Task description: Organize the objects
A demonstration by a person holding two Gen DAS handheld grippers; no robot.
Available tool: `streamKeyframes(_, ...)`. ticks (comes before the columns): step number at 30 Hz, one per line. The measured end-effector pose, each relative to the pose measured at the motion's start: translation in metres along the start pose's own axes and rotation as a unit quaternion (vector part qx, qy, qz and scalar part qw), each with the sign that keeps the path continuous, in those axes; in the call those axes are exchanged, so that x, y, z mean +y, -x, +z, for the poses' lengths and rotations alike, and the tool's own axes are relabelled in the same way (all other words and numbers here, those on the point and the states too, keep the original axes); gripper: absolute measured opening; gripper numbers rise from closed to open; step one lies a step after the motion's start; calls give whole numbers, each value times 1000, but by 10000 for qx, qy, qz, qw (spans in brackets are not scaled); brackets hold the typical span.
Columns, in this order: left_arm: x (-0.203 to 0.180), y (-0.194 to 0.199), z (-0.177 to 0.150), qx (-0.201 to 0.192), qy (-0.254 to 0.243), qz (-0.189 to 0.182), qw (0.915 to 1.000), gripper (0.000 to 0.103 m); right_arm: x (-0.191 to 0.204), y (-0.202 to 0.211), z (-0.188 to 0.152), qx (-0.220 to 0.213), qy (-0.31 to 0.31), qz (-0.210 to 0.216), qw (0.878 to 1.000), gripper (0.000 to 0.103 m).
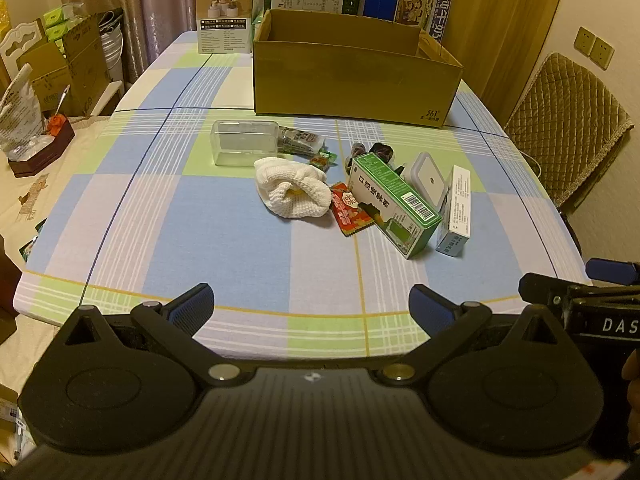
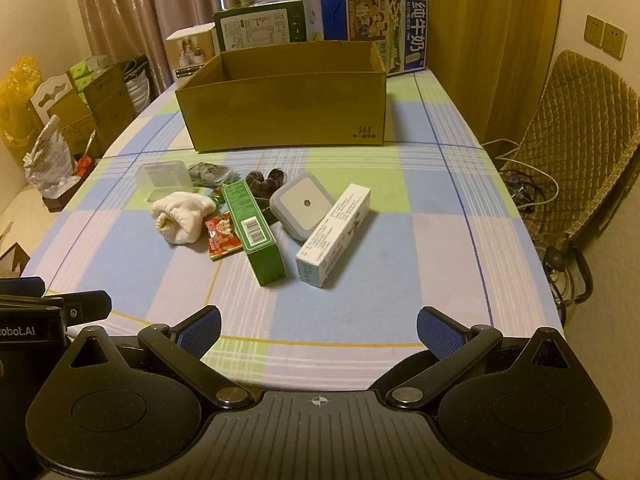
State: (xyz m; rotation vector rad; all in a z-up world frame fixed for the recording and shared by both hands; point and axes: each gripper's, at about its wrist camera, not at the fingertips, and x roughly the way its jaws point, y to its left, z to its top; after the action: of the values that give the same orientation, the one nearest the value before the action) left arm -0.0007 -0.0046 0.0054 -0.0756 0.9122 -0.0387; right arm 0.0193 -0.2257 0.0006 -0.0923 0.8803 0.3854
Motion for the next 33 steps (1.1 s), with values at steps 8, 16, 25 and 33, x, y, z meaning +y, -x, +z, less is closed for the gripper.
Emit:
streamKeyframes(8, 0, 0, -1, -3, 6, 3, 10000, 102, -1, 0, 0, -3, 5, -3, 10000, 101)
streamKeyframes(16, 0, 0, 0, 6, 8, 4, 10000, 102, -1, -1, 0, -3, 32, 18, 10000, 101)
streamKeyframes(25, 0, -1, 0, 3, 19, -17, 10000, 102, -2, -2, 1, 7, 51, 21, 10000, 101)
streamKeyframes(33, 0, -3, 1, 2, 25, -12, 10000, 102, -2, -3, 1, 11, 59, 8, 10000, 101)
